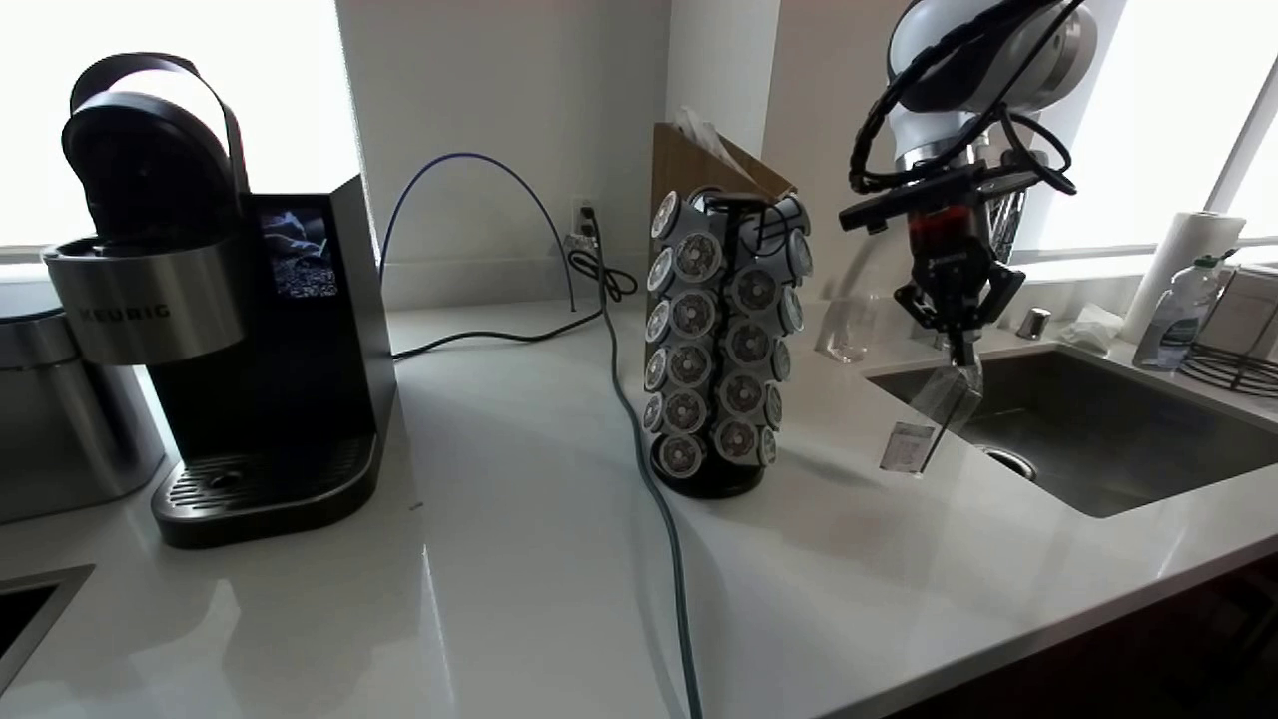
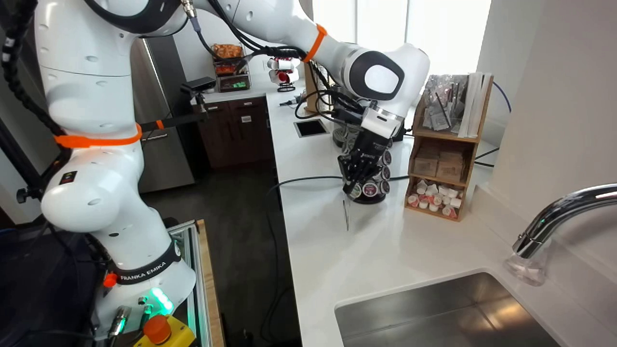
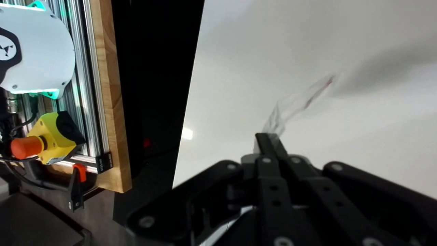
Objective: Remove one plastic from the wooden stand.
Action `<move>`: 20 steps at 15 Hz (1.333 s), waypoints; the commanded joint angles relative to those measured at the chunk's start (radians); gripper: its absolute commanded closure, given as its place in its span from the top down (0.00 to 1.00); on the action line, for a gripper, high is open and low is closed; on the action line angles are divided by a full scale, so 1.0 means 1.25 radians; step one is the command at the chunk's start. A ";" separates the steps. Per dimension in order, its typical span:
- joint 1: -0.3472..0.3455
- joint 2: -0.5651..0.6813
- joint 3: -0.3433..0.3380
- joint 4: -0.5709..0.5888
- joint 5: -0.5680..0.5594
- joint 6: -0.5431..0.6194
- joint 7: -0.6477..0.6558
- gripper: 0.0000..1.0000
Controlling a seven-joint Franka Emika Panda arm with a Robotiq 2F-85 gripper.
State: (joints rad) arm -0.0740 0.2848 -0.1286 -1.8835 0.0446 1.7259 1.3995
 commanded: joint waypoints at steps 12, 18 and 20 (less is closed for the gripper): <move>-0.051 0.222 -0.052 0.022 0.111 0.052 0.009 0.00; -0.045 0.249 -0.083 0.047 0.088 0.100 0.055 0.00; -0.048 0.250 -0.086 0.055 0.090 0.110 0.066 0.00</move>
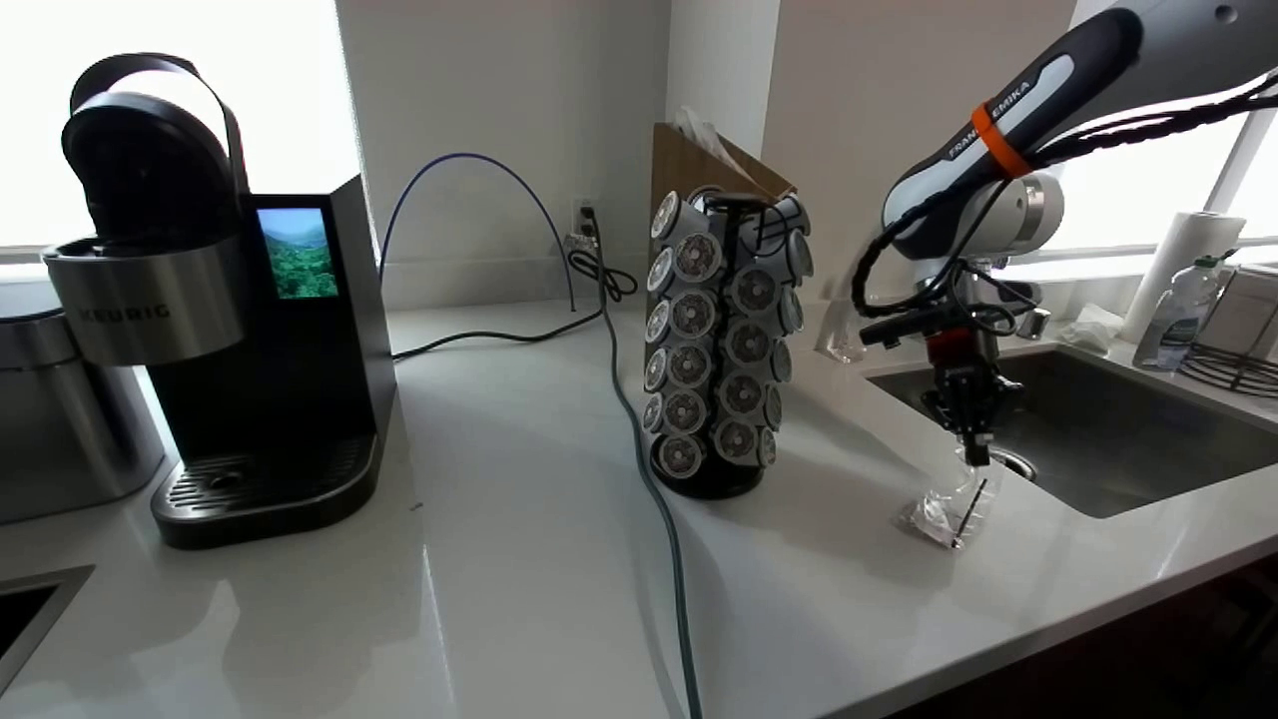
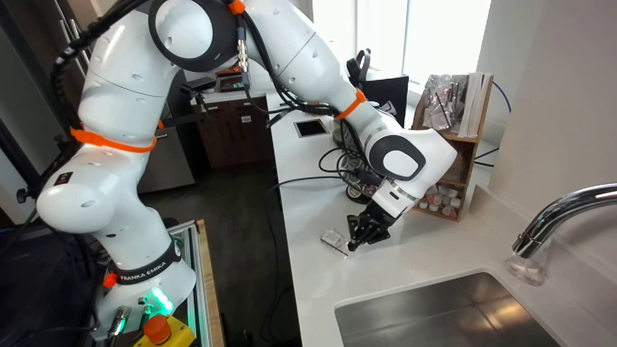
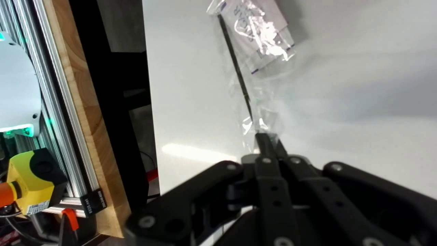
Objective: Remove one plastic from the wooden stand.
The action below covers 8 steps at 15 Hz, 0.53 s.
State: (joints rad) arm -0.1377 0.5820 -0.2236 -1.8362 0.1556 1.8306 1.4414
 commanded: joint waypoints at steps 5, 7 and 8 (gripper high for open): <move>0.008 0.015 -0.003 0.039 0.006 0.129 0.037 0.00; 0.014 0.013 0.005 0.043 0.004 0.203 0.024 0.00; 0.017 0.013 0.007 0.044 0.002 0.237 0.023 0.00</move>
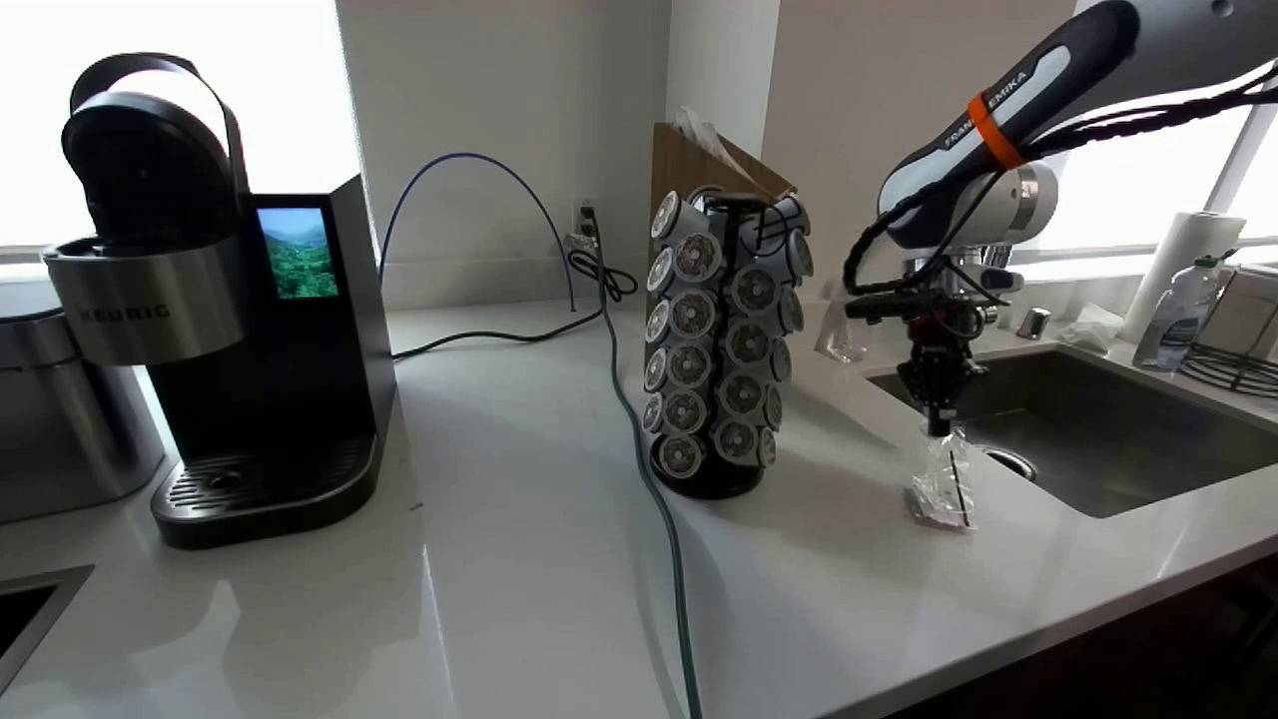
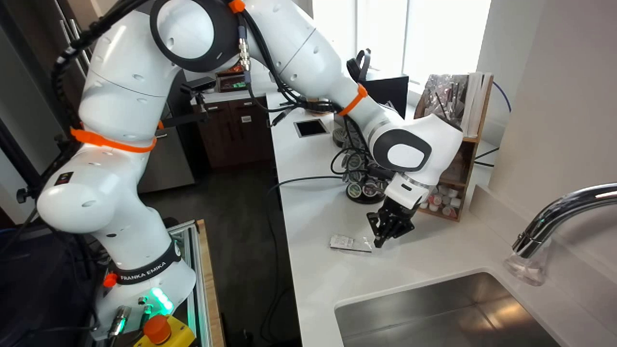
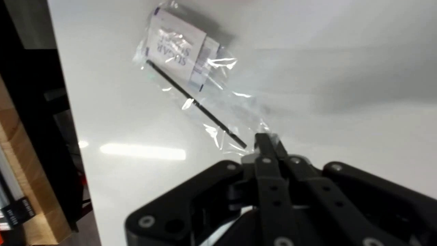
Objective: Remove one plastic from the wooden stand.
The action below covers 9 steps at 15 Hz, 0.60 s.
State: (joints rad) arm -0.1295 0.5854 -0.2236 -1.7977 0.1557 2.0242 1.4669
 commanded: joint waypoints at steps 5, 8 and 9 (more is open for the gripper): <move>0.022 0.006 0.023 0.011 0.003 0.232 -0.017 0.27; 0.033 -0.019 0.026 -0.007 -0.001 0.287 -0.031 0.49; 0.040 -0.038 0.022 -0.020 -0.006 0.299 -0.030 0.56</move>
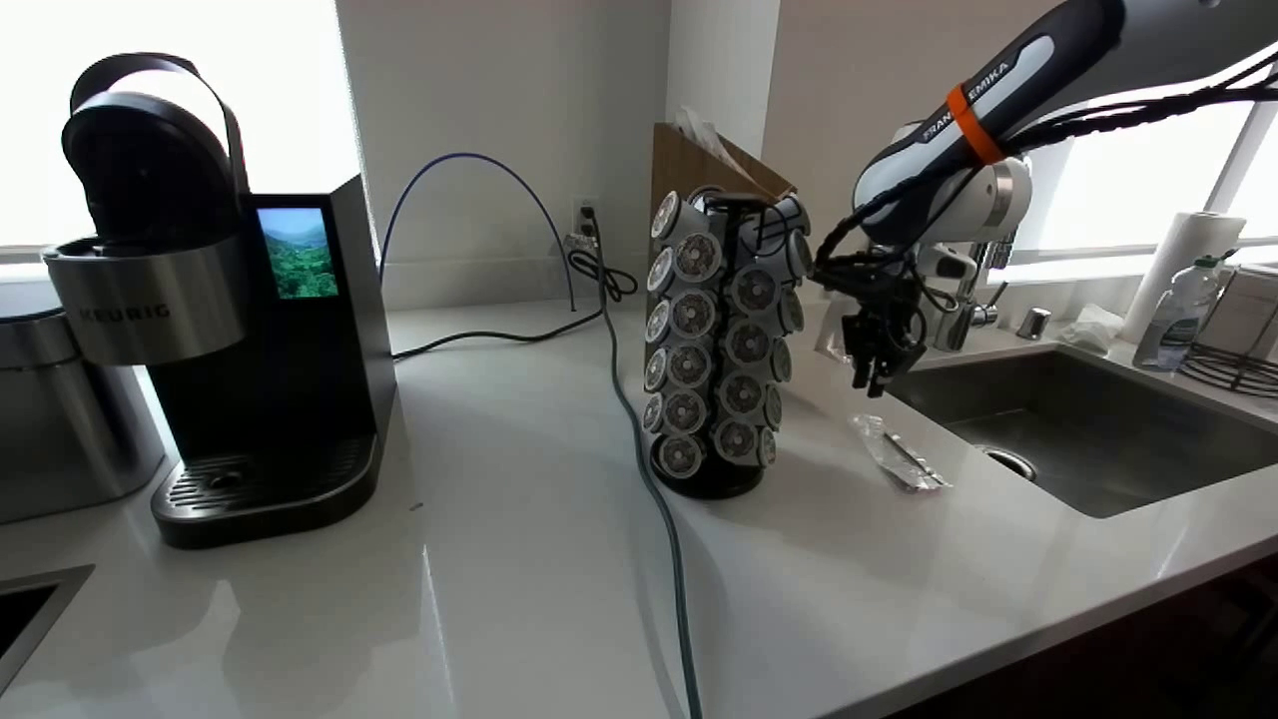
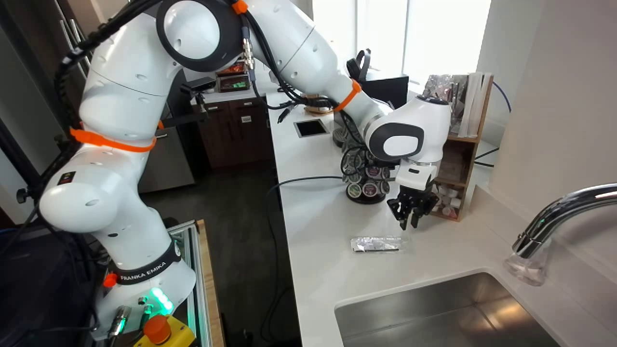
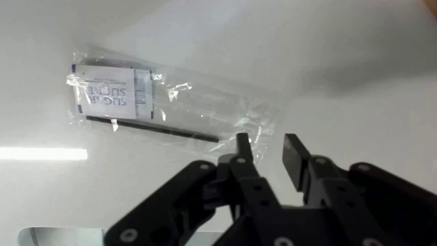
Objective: Remove one plastic from the wooden stand.
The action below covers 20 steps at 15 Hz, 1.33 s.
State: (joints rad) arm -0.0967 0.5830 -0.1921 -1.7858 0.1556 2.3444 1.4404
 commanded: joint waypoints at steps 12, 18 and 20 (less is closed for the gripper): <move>0.026 -0.430 -0.014 -0.218 -0.255 -0.397 -0.185 1.00; 0.036 -0.606 0.091 -0.122 -0.332 -0.796 -0.355 1.00; 0.017 -0.589 0.099 -0.118 -0.316 -0.782 -0.334 1.00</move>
State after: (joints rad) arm -0.0582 -0.1556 -0.0828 -1.9344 -0.2407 1.3660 1.0244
